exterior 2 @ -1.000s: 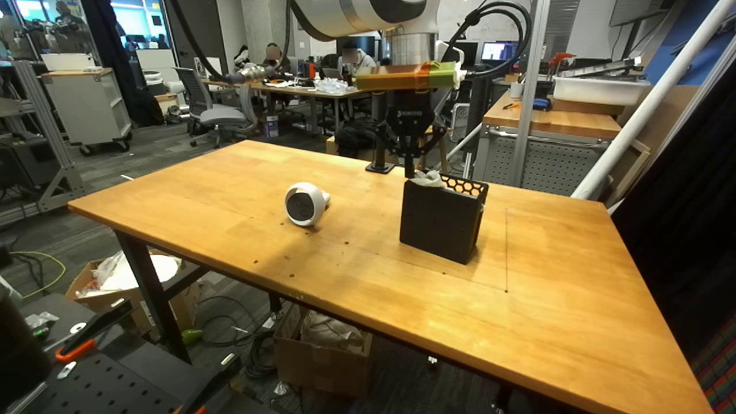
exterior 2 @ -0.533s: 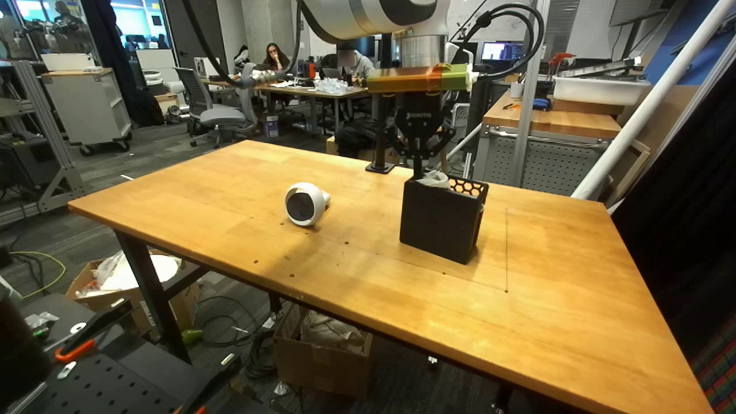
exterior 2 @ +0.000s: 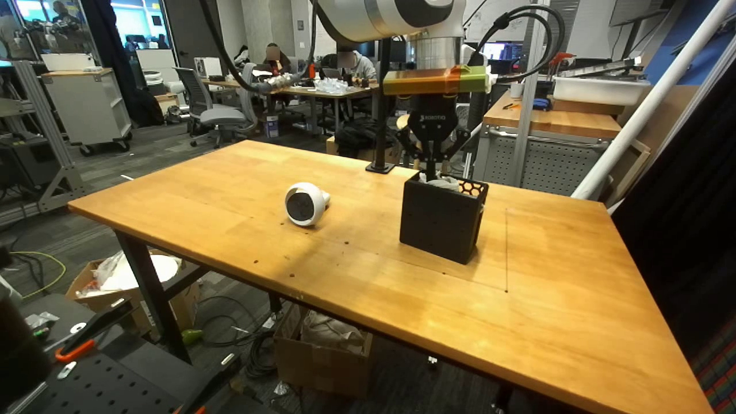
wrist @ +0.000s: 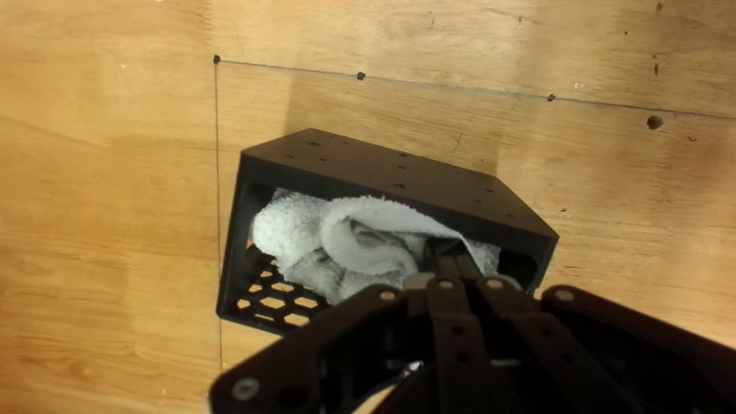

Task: Put the towel inside the black box

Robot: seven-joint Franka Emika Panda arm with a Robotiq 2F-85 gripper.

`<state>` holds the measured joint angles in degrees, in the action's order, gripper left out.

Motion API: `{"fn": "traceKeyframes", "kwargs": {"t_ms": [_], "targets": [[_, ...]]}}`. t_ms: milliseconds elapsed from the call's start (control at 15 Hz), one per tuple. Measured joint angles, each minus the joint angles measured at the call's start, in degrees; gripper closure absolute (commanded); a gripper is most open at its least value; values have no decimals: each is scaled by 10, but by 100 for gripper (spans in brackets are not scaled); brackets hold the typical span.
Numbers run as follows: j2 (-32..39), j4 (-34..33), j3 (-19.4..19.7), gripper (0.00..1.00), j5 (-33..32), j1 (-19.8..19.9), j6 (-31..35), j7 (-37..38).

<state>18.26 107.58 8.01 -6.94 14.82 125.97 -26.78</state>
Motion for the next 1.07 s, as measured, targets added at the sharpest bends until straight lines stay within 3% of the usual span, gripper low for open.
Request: {"fn": "traceKeyframes", "kwargs": {"t_ms": [667,1067], "targets": [[53,-75,0,98,13,25,-43,-24],[86,-112,-8,98,54,39,-67,-37]]}}
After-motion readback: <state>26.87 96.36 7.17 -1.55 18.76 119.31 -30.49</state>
